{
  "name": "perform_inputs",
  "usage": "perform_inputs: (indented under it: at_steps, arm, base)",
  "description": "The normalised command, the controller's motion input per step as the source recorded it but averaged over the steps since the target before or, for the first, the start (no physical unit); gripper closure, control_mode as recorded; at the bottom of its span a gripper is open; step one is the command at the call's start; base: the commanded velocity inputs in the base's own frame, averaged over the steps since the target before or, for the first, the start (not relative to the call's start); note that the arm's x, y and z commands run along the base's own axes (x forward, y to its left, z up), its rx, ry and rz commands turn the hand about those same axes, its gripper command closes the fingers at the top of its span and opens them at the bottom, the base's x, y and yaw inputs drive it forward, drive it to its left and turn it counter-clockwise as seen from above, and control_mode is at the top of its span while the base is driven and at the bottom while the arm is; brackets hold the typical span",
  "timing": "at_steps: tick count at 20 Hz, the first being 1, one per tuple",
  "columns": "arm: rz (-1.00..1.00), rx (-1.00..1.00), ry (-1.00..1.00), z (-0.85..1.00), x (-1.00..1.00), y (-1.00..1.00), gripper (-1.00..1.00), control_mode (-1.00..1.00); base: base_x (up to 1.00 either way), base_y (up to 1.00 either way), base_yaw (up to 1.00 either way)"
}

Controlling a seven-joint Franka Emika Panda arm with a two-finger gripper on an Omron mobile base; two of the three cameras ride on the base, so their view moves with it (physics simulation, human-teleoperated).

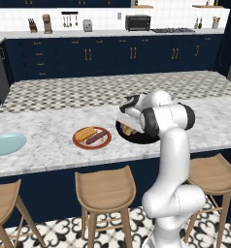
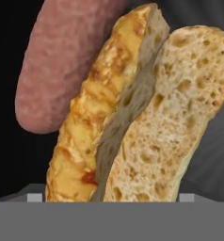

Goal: Place one bun and one sausage from the bowl on each plate.

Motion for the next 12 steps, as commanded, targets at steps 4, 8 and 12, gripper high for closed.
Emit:
perform_inputs:
  at_steps: [4, 8, 12]
  arm:
    - [-0.04, 0.00, -0.17, 0.68, -0.88, 0.00, 1.00, -1.00]
    - [-0.03, 0.00, -0.17, 1.00, -0.87, 0.00, 1.00, -1.00]
    - [-0.07, -0.05, -0.01, 1.00, -0.92, 0.05, 1.00, -1.00]
  base:
    - [0.00, 0.00, 0.00]
    - [0.00, 0.00, 0.00]
    - [0.00, 0.00, 0.00]
